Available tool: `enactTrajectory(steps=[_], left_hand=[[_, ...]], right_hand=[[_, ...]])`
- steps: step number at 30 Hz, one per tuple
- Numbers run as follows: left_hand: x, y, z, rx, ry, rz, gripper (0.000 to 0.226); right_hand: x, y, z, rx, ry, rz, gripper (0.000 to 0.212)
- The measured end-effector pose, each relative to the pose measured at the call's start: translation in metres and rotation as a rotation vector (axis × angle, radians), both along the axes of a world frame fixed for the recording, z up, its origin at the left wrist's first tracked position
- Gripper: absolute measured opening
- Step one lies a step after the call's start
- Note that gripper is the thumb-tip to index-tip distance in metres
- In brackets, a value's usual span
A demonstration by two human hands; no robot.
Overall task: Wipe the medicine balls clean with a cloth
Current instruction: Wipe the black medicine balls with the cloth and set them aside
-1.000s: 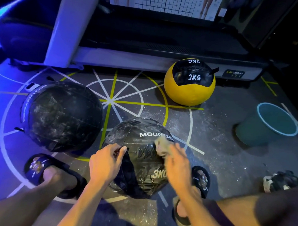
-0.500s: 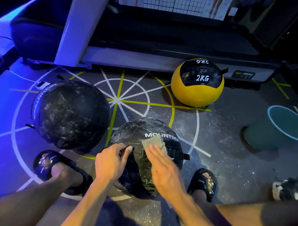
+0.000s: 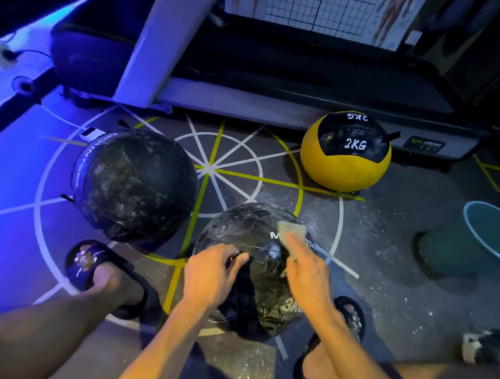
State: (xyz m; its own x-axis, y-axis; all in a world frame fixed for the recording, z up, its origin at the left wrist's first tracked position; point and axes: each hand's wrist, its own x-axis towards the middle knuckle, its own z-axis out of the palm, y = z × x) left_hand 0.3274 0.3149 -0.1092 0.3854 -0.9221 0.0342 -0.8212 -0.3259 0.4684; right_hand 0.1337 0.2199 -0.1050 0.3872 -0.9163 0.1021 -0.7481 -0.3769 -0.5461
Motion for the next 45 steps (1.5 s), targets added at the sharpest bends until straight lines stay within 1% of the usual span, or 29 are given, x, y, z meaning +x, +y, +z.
enactTrajectory(steps=[1,2,4,5,6,7,9,10,12,14,16,17,19,21,23,25,26,27,29,30,32,34,36,37,39,40,42,43,45], left_hand=[[-0.001,0.0,0.0,0.008,0.002,-0.003,0.049],[-0.002,0.002,-0.001,0.009,0.01,-0.008,0.048],[-0.004,0.006,-0.005,-0.008,0.026,-0.014,0.05],[-0.003,0.008,-0.006,-0.02,0.031,-0.01,0.053],[-0.002,0.008,-0.005,-0.027,0.039,-0.007,0.055],[-0.002,0.009,-0.005,-0.021,0.054,-0.004,0.056],[0.0,0.008,-0.003,0.004,0.075,-0.015,0.052],[0.0,0.006,-0.002,0.012,0.069,-0.026,0.051],[0.002,0.003,-0.002,0.025,0.061,-0.033,0.05],[0.005,0.0,-0.004,0.035,0.066,-0.017,0.049],[0.008,-0.002,-0.006,0.054,0.054,0.003,0.053],[0.009,-0.003,-0.006,0.061,0.05,0.005,0.055],[0.009,-0.005,-0.004,0.071,0.066,0.0,0.056],[0.009,-0.006,0.0,0.089,0.087,-0.007,0.053],[0.009,-0.007,0.003,0.096,0.077,-0.011,0.049],[0.009,-0.008,0.004,0.098,0.063,-0.011,0.049],[0.009,-0.009,0.004,0.096,0.063,-0.01,0.051],[0.008,-0.01,0.004,0.094,0.069,-0.008,0.051],[0.008,-0.012,0.003,0.09,0.083,-0.002,0.052],[0.009,-0.012,0.003,0.088,0.08,0.004,0.052],[0.011,-0.01,0.0,0.102,0.065,0.008,0.053],[0.011,-0.008,0.0,0.107,0.063,0.003,0.053],[0.007,-0.007,0.002,0.097,0.069,-0.013,0.052],[0.006,-0.008,0.003,0.095,0.071,-0.017,0.05],[0.003,-0.009,0.004,0.092,0.073,-0.02,0.049],[0.003,-0.009,0.003,0.085,0.067,-0.016,0.05],[0.003,-0.009,0.001,0.075,0.056,0.001,0.053],[0.004,-0.009,0.001,0.074,0.051,0.011,0.054],[0.005,-0.01,-0.002,0.083,0.049,0.021,0.055]], right_hand=[[0.004,-0.001,0.002,0.043,0.006,-0.027,0.053],[0.011,0.006,0.007,0.028,0.009,0.048,0.053],[0.023,0.029,0.008,-0.074,0.029,0.383,0.057],[0.022,0.03,0.008,-0.123,0.038,0.501,0.061],[0.019,0.022,0.011,-0.114,0.045,0.51,0.065],[0.014,0.011,0.013,-0.085,0.062,0.421,0.066],[0.006,-0.015,0.013,0.046,0.066,0.126,0.058],[0.003,-0.019,0.012,0.078,0.067,0.055,0.054],[0.01,0.0,0.01,0.013,0.067,0.126,0.051],[0.017,0.043,0.001,-0.059,0.087,0.359,0.052],[0.004,0.067,-0.016,-0.183,0.076,0.502,0.053],[-0.005,0.07,-0.02,-0.206,0.056,0.53,0.054],[-0.017,0.066,-0.011,-0.162,0.039,0.524,0.047],[-0.02,0.059,0.014,-0.062,-0.008,0.364,0.037],[-0.02,0.042,0.036,0.084,-0.183,0.079,0.041],[-0.017,0.019,0.046,0.09,-0.329,-0.227,0.041],[-0.013,0.014,0.045,0.071,-0.328,-0.279,0.04],[-0.005,0.016,0.042,0.069,-0.3,-0.25,0.04],[0.012,0.038,0.033,0.074,-0.188,-0.009,0.045],[0.013,0.05,0.019,0.006,-0.092,0.128,0.048],[0.0,0.06,0.0,-0.085,-0.041,0.28,0.042],[-0.01,0.05,0.015,-0.032,-0.062,0.268,0.038],[-0.015,0.039,0.044,0.018,-0.071,0.121,0.034],[-0.016,0.031,0.048,0.054,-0.131,0.034,0.039],[-0.016,0.016,0.043,0.023,-0.196,-0.124,0.042],[-0.011,0.016,0.04,0.024,-0.184,-0.117,0.04],[-0.006,0.027,0.022,0.049,-0.04,0.088,0.041],[-0.006,0.035,0.015,0.003,0.032,0.185,0.041],[-0.01,0.035,0.017,-0.051,0.066,0.235,0.04]])
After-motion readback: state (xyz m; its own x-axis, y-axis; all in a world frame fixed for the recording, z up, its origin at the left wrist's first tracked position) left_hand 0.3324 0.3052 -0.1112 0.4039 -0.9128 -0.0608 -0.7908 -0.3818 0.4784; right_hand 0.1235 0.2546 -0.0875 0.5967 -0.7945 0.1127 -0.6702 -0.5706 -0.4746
